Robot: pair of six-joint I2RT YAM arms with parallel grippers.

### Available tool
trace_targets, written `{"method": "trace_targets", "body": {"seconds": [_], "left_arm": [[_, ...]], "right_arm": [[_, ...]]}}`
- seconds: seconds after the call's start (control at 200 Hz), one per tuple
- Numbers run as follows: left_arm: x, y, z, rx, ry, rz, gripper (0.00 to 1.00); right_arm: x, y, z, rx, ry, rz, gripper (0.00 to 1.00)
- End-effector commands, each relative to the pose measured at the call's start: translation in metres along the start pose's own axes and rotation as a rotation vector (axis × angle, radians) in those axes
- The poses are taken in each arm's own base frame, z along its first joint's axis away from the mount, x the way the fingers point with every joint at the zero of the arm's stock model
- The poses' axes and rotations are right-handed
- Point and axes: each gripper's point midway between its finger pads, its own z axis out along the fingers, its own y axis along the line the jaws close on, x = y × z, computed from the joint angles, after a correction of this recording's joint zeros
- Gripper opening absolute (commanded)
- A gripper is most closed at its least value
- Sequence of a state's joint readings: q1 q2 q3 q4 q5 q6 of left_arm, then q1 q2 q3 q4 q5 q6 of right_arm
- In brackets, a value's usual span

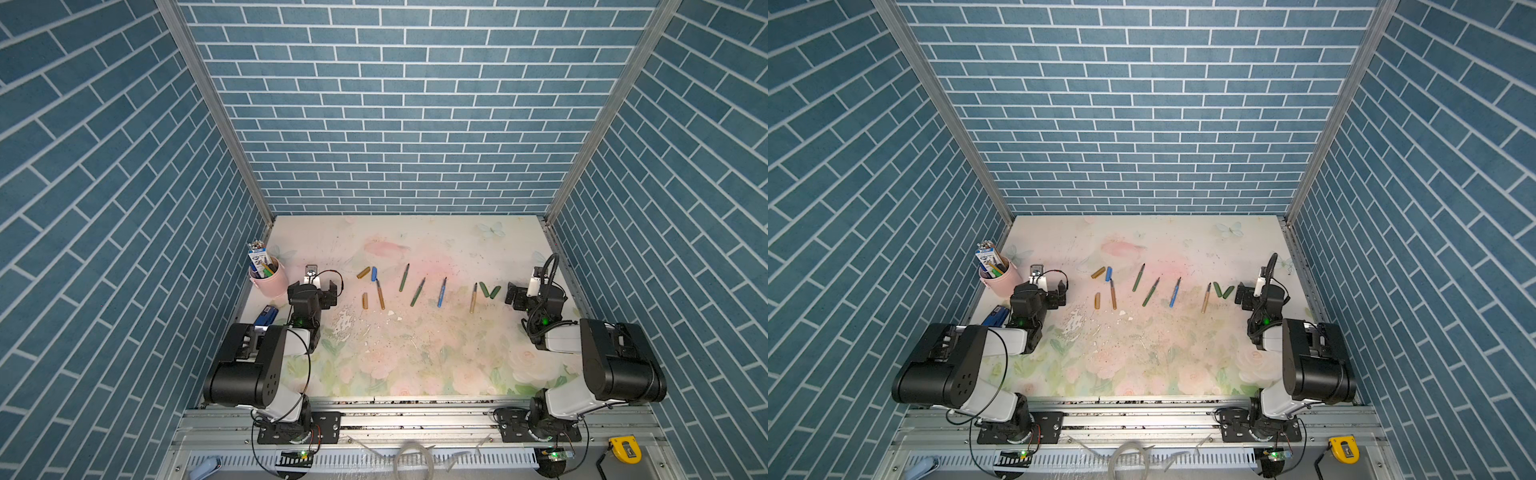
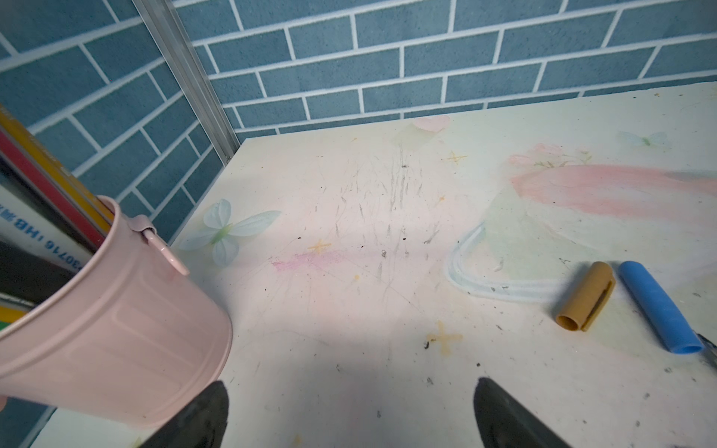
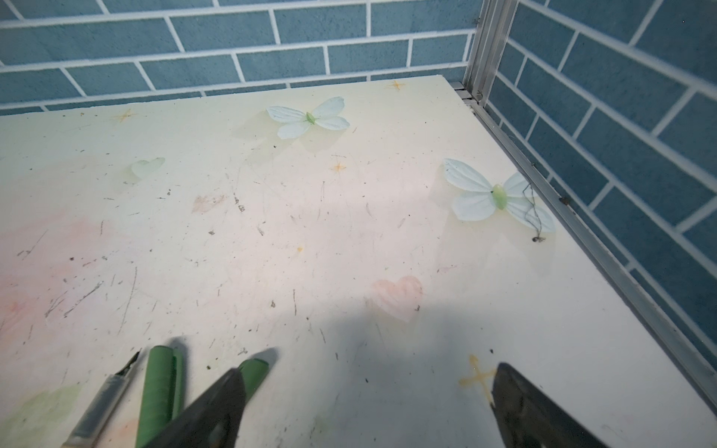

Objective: Insert pens into pen caps
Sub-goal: Pick up the pen cap from the top-center of the table.

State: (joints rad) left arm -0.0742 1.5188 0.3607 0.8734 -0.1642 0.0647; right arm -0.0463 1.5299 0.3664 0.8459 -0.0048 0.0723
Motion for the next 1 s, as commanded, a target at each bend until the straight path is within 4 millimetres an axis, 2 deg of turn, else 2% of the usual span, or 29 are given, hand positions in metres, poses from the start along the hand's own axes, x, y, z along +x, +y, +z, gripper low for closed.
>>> {"method": "trace_targets", "body": {"seconds": [0.0,0.995], "left_arm": [[-0.0064,0.0032,0.0036,-0.015,-0.015,0.002,0.99],[-0.0054,0.0029,0.0046,-0.006,-0.009,0.000,1.00]], "right_arm": [[-0.0132,0.0035,0.0046,-0.012,-0.036,-0.037,0.99],[-0.0140,-0.0007,0.0052,0.004,-0.035,-0.021,0.99]]}}
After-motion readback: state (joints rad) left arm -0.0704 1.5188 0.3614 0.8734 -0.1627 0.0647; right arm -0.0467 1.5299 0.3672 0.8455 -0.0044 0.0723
